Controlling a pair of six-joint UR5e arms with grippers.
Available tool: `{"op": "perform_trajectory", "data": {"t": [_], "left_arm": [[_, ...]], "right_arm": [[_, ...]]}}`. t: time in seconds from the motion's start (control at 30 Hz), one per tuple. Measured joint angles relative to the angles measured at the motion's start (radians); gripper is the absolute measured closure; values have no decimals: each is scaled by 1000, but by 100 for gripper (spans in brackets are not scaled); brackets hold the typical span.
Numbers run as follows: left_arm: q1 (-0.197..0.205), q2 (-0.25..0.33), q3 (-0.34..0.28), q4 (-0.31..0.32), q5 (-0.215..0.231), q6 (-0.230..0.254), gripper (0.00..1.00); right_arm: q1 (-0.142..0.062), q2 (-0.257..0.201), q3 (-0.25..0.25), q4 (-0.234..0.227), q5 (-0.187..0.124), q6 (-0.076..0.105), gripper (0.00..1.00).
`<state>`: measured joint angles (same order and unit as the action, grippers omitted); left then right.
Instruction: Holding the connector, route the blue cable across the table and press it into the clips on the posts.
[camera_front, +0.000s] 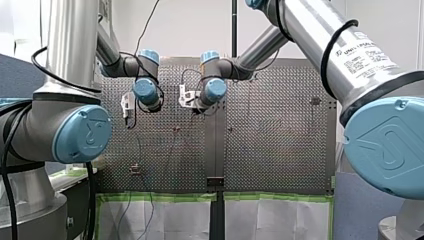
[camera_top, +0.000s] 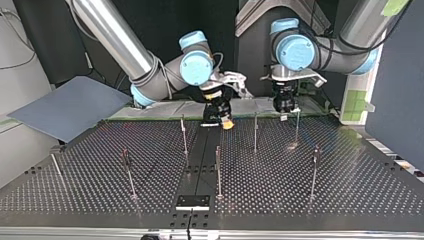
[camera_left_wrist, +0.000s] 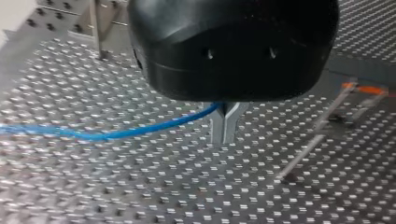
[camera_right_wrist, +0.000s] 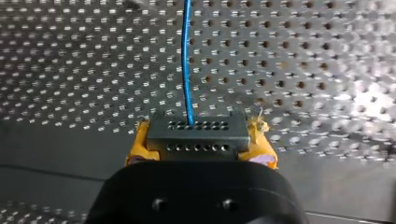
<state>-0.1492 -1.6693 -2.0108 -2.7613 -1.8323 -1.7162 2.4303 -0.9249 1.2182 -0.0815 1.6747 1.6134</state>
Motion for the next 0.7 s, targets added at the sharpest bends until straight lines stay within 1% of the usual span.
{"op": "perform_trajectory", "data": {"t": [0.1, 0.3, 0.5, 0.57, 0.7], "left_arm": [[-5, -24, -19, 24, 2, -7, 100], [-12, -67, -53, 77, 10, -37, 100], [-21, -112, -59, 127, 21, -36, 100], [-21, -128, -60, 145, 22, -42, 100], [-17, -142, -60, 175, 23, -54, 100]], "right_arm": [[-1, 1, 19, -1, 1, -1, 100], [-6, 2, 51, -5, 2, -2, 100], [-13, 3, 73, -8, 0, -1, 100], [-15, 5, 77, -9, -2, -1, 100], [-19, 15, 78, -9, -6, 0, 100]]}}
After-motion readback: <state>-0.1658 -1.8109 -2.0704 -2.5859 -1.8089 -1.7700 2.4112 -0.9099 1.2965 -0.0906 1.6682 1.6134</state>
